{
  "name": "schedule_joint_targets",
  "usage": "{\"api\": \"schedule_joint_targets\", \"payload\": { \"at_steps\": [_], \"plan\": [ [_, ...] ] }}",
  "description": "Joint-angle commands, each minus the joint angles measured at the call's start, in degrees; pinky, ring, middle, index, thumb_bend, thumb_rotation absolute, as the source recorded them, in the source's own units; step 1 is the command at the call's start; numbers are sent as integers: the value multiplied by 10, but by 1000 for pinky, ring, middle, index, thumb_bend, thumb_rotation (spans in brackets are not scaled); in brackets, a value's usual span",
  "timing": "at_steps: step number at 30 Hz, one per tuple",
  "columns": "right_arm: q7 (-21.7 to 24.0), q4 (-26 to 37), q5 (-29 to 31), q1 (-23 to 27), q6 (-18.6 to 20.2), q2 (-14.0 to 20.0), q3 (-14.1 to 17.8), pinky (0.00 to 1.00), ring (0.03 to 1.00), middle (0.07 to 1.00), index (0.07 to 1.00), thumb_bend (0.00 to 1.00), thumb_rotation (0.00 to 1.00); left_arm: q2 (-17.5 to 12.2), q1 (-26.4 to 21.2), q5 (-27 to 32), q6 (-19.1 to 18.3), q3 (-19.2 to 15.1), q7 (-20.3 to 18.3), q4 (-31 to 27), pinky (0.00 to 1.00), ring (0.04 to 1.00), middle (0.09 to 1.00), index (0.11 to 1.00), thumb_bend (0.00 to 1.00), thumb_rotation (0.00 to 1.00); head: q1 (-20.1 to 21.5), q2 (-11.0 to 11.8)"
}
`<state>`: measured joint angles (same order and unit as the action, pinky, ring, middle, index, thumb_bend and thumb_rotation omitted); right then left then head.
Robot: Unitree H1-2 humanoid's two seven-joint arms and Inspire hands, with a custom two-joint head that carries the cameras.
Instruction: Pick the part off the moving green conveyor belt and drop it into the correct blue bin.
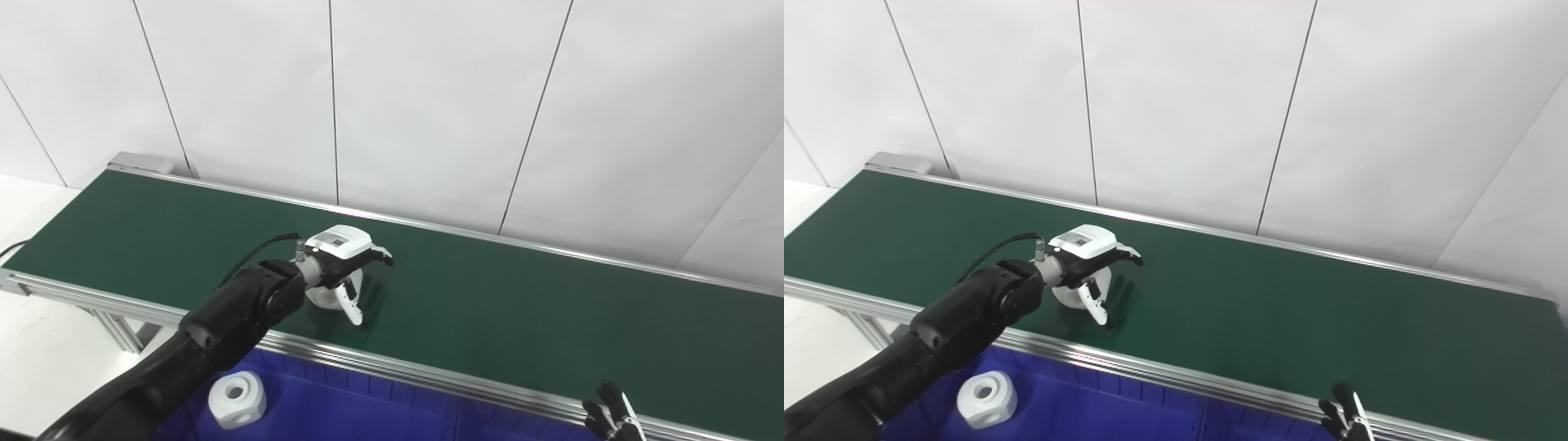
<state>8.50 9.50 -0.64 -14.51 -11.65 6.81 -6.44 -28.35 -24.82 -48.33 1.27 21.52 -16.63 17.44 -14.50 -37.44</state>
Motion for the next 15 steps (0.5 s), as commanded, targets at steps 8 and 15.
{"api": "schedule_joint_targets", "payload": {
  "at_steps": [8,15],
  "plan": [
    [3,30,2,-3,0,3,-2,910,907,955,959,834,957,-16,-29,-83,-31,1,68,5,858,886,871,844,933,201,5,-2],
    [2,44,-7,-8,9,2,-6,902,895,940,953,839,967,-4,-31,-92,-51,-2,87,35,769,797,798,762,904,144,9,-6]
  ]
}}
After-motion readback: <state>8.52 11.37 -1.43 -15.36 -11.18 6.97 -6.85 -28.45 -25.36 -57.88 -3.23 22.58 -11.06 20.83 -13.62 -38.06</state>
